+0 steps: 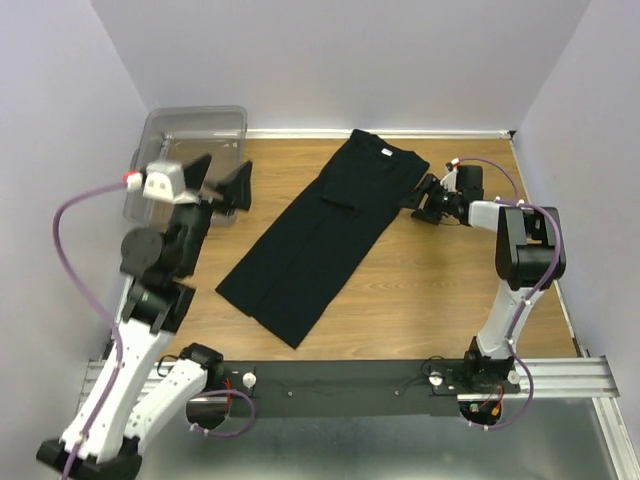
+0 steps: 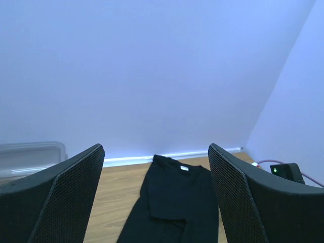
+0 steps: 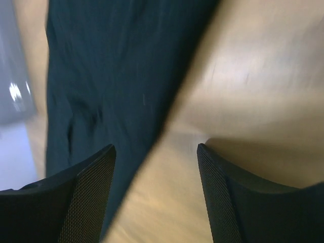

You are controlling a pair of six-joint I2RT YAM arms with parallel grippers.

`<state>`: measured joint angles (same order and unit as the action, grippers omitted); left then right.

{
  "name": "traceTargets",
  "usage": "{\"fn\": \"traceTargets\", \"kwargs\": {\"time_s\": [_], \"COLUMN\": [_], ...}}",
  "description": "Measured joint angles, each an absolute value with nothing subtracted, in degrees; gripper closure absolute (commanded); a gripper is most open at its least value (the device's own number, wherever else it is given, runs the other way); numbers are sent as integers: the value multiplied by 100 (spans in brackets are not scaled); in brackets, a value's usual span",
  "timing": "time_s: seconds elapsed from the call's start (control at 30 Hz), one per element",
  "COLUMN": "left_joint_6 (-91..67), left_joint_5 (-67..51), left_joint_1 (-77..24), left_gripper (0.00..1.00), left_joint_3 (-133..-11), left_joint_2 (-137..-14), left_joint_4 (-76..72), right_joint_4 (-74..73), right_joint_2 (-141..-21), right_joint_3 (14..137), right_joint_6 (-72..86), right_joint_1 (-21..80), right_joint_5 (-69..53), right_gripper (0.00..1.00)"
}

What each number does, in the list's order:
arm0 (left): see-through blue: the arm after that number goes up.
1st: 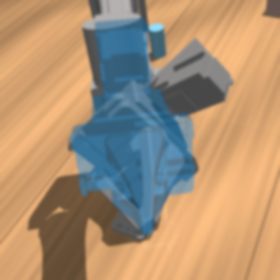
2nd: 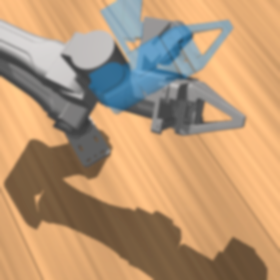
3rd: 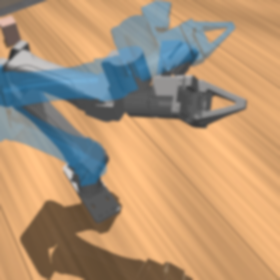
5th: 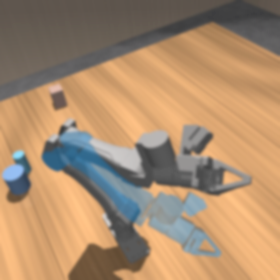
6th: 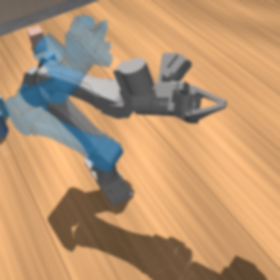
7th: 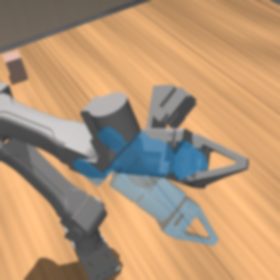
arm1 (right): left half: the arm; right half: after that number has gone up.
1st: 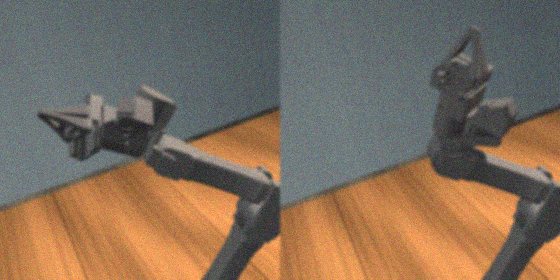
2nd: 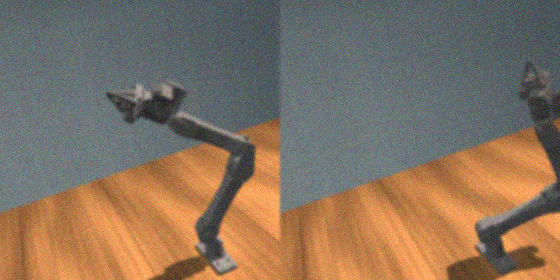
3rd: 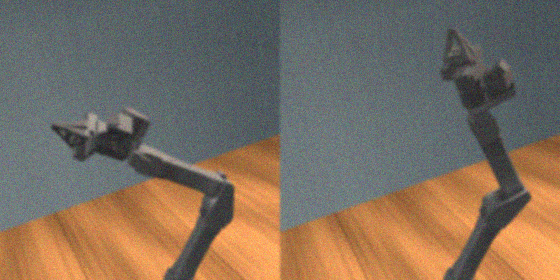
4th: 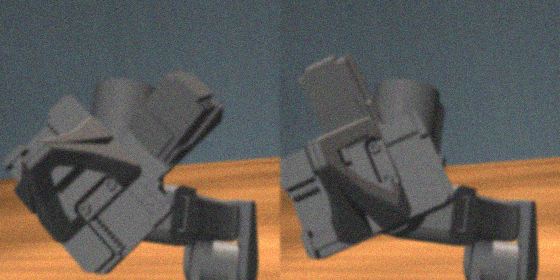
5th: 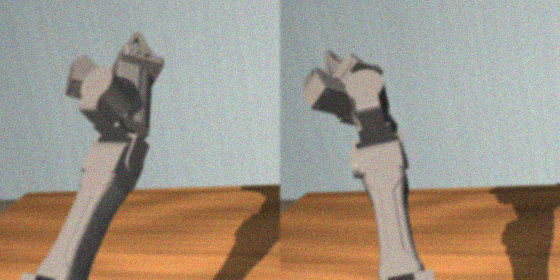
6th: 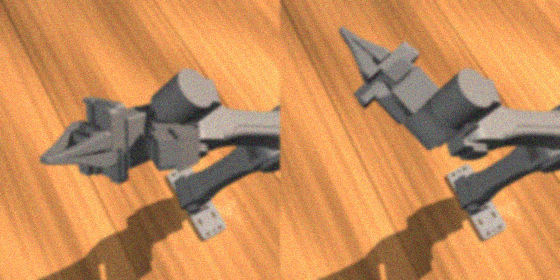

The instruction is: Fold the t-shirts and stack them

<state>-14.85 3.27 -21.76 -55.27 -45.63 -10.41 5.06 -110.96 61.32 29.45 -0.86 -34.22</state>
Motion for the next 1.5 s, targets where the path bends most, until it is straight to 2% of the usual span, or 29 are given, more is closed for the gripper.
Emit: {"fn": "traceTargets", "kwargs": {"time_s": [0.1, 0.27, 0.3, 0.33, 0.4, 0.5, 0.67, 0.7, 0.77, 0.8, 0.83, 0.93, 1.03, 1.1, 1.2, 1.33, 1.4, 1.43, 1.5], "left_joint_6": [-1413, -1463, -1485, -1507, -1555, -1632, -1719, -1730, -1743, -1763, -1772, -1872, -2053, -2303, -2665, -3046, -3260, -3345, -3566], "left_joint_5": [467, 600, 598, 598, 598, 598, 554, 530, 464, 395, 338, 91, -226, -478, -825, -1063, -1068, -1066, -1050], "left_joint_1": [-2176, -2176, -2176, -2176, -2176, -2176, -2176, -2176, -2176, -2176, -2176, -2176, -2176, -2176, -2176, -2265, -2394, -2438, -2521], "left_gripper": [9, 9, 9, 9, 9, 9, 9, 9, 9, 9, 9, 9, 11, 16, 26, 26, 25, 25, 25], "left_joint_3": [-4899, -4069, -3979, -3922, -3841, -3813, -3800, -3800, -3800, -3800, -3800, -3800, -3778, -3765, -3754, -3629, -3411, -3323, -3190], "left_joint_2": [-3638, -2508, -2355, -2252, -2121, -2123, -2206, -2244, -2320, -2403, -2480, -2679, -2936, -3251, -4139, -5535, -5714, -5714, -5695], "left_joint_4": [-915, -283, -178, -104, -1, 86, 148, 143, 141, 137, 137, 134, 115, 71, 75, 357, 499, 548, 598], "right_joint_4": [845, 1208, 1243, 1271, 1304, 1258, 989, 910, 639, 458, 272, -252, -545, -768, -1133, -1481, -1498, -1516, -1623], "right_joint_2": [-11434, -12051, -12121, -12184, -12226, -12228, -12123, -12114, -12116, -12130, -12151, -12191, -11963, -11605, -10654, -8989, -8243, -7671, -6938], "right_joint_3": [6451, 6965, 7000, 7030, 7032, 7022, 7026, 7057, 7260, 7415, 7609, 8162, 8079, 7706, 6755, 5572, 5061, 4624, 4071], "right_joint_6": [3542, 4270, 4300, 4362, 4383, 4327, 3913, 3806, 3457, 3190, 2923, 2132, 1157, 602, -478, -2169, -2875, -3448, -4071], "right_joint_1": [-45, -47, -47, -49, -49, -126, -652, -823, -1177, -1367, -1566, -1977, -2075, -2051, -1955, -1219, -650, -224, 375], "right_joint_5": [-3079, -2888, -2895, -2899, -2877, -2873, -2847, -2838, -2786, -2779, -2773, -2742, -2773, -2849, -3092, -3146, -3286, -3450, -3693], "right_gripper": [39, 70, 70, 82, 95, 99, 99, 94, 74, 50, 41, 27, 23, 23, 23, 22, 15, 5, 3]}}
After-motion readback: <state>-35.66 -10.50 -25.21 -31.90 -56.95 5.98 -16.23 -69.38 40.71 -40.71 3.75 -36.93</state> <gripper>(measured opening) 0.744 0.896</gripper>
